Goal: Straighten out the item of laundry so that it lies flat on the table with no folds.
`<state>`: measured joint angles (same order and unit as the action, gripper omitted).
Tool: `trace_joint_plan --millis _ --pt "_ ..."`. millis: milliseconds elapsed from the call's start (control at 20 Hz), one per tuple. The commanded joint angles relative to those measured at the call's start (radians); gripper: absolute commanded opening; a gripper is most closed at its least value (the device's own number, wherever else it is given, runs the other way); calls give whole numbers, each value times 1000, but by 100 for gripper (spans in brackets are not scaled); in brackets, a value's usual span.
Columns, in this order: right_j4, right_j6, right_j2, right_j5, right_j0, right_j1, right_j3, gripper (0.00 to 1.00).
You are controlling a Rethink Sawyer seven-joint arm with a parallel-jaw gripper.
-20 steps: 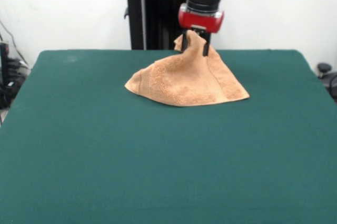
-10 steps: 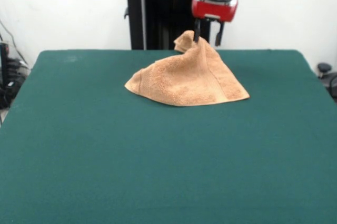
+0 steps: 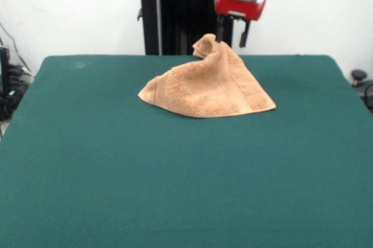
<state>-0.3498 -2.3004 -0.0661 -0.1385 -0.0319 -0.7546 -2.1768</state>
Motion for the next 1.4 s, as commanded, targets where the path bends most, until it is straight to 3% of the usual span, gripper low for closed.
trace_joint_plan --millis 50,200,500,850,1100,1400 --pt "14 -81 46 32 3 187 108 100" --pt "17 -112 5 115 43 298 168 100" --pt "46 -119 -11 153 62 395 255 100" --pt "84 -136 -17 157 92 409 272 100" --pt "100 -134 -11 126 100 362 245 100" --pt "127 -149 -35 160 124 418 292 100"
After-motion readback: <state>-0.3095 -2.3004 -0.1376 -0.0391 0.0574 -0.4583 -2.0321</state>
